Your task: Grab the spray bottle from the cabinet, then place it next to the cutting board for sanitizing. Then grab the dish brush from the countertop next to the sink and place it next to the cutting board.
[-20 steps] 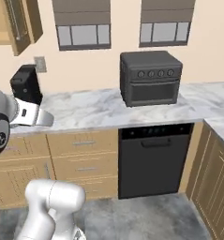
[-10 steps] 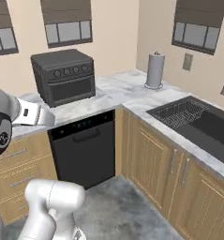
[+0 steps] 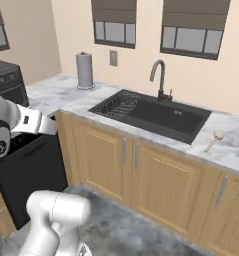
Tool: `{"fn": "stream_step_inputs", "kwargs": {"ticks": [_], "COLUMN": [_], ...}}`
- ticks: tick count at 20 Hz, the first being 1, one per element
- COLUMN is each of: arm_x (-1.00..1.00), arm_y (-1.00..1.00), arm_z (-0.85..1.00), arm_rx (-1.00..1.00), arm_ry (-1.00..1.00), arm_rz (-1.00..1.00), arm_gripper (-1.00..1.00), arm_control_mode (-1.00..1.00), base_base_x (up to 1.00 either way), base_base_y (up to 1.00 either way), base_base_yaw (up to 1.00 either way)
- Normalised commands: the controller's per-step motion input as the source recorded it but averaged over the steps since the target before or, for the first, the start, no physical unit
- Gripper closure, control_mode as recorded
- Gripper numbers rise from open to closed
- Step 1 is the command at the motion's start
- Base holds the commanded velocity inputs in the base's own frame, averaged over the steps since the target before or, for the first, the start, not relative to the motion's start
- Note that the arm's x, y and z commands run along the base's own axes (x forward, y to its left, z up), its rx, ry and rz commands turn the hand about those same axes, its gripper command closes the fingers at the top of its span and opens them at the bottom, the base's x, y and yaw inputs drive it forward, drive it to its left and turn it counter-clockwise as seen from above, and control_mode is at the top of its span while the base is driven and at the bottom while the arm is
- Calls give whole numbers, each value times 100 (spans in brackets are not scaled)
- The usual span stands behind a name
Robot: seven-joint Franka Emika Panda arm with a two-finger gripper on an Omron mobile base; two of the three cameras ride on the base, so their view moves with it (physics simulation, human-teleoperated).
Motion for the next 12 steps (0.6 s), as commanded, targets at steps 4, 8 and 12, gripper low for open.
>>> {"fn": "stream_step_inputs", "kwargs": {"ticks": [4,8,12], "arm_x": [0,0,0], "arm_y": [0,0,0], "arm_z": [0,0,0], "arm_rx": [0,0,0], "arm_ry": [0,0,0], "arm_rz": [0,0,0], "arm_gripper": [-100,-100,-100], "arm_control_mode": [100,100,100], "base_base_x": [0,20,44], "base_base_y": [-63,-69,-68], "base_base_yaw": [-46,-30,-21]}}
